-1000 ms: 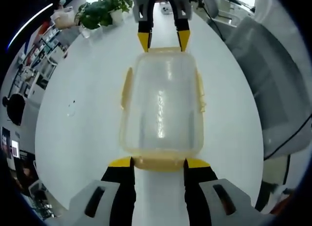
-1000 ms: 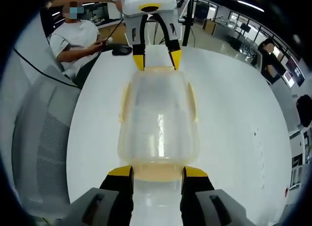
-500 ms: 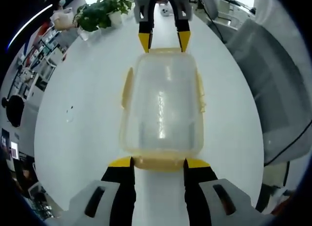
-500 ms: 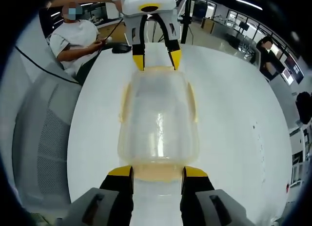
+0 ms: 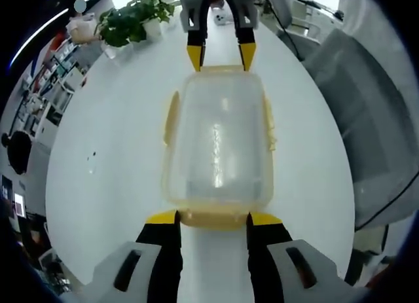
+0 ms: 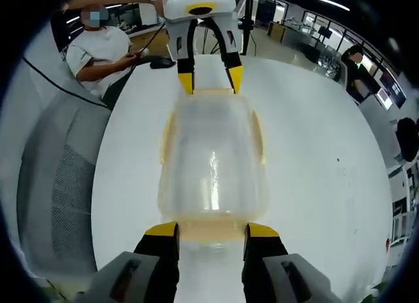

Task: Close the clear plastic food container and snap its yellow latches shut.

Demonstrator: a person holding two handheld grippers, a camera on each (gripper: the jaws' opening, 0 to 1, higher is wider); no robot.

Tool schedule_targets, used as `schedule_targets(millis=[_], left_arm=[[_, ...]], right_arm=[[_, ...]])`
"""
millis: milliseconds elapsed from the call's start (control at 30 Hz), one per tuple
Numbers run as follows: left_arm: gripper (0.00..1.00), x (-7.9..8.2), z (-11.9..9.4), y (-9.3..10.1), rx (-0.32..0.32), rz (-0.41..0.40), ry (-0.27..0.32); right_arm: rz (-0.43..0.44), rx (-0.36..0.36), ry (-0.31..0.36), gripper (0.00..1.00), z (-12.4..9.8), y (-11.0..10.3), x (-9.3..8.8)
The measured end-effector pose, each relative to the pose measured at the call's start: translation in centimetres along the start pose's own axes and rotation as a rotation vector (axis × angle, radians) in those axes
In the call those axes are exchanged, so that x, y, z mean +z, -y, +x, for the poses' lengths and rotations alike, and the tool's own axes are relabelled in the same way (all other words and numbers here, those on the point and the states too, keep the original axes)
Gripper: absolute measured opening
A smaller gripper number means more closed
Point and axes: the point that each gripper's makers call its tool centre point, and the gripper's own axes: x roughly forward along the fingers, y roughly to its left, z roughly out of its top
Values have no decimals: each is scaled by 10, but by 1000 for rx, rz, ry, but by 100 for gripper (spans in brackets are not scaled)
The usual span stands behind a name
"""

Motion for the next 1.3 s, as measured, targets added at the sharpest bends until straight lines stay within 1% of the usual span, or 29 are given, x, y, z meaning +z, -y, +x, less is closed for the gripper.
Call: schedule_targets(millis=[367,667,1000,1300], left_arm=[[36,13,10,3,-9,-2,14],[36,15,17,6,-21,2,3],[36,18,23,10,-21,-10,18],[36,17,23,11,-29,-16,28]], right_arm=[[16,5,-13,35,-3,0,-17],[13,16,-25,35,0,-4,-23],[8,17,-33,35,3,-5,-31],[6,14,-31,35,7,-3,-32]])
